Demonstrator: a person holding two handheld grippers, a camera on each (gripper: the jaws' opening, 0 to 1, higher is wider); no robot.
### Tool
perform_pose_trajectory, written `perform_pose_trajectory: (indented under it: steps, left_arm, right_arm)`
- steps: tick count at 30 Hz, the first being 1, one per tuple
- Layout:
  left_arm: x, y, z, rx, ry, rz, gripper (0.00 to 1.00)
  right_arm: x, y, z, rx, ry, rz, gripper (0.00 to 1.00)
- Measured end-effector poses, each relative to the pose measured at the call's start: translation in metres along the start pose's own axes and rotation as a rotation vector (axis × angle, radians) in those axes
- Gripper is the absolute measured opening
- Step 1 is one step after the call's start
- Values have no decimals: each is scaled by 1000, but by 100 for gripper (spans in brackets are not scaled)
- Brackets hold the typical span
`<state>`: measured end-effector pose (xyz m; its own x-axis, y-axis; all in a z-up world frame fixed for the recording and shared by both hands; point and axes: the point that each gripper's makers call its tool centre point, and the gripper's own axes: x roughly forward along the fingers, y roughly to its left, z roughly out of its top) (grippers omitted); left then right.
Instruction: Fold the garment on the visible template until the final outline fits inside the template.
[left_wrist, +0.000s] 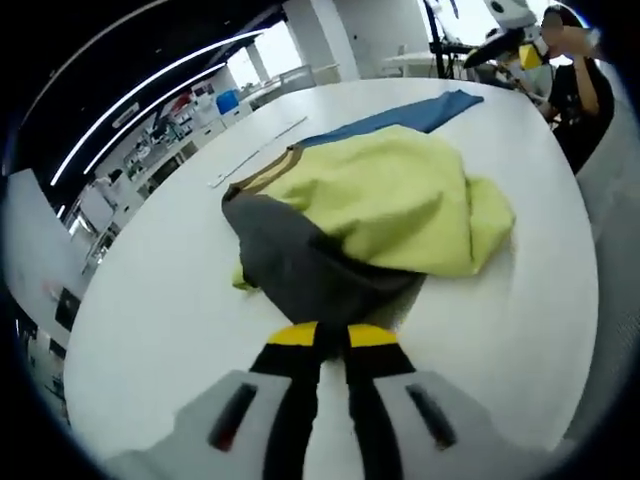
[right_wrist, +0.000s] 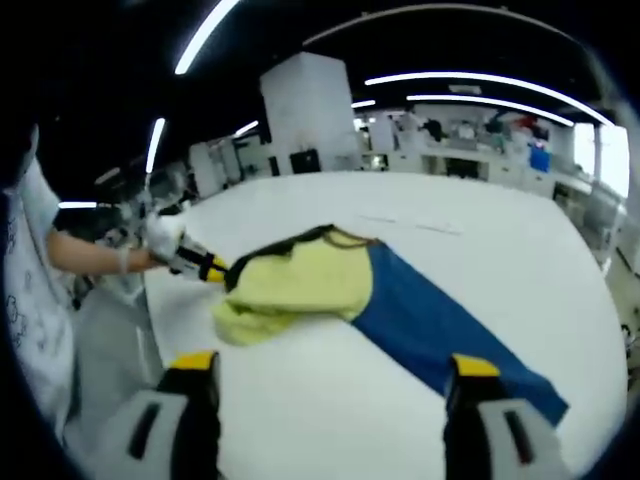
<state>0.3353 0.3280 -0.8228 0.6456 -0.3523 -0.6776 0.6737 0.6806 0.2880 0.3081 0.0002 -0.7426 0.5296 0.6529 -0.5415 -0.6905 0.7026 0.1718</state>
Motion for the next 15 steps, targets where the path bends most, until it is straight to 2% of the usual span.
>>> perform_pose_trajectory:
  steps: [2, 6, 8, 15]
  left_arm:
    - [-3, 4, 3, -18, -11, 0, 0]
    - [-7, 10, 13, -5, -23, 3, 0]
    - [-11, 12, 22, 17, -35, 0, 0]
    - [-15, 31, 71, 51, -122, 6, 0]
  right_arm:
    - [1, 2, 0, 3, 0, 2, 94]
    - [1, 1, -2, 9, 1, 6, 93]
    - [1, 2, -1, 11, -4, 10, 93]
    - [0, 2, -3, 32, -11, 12, 92]
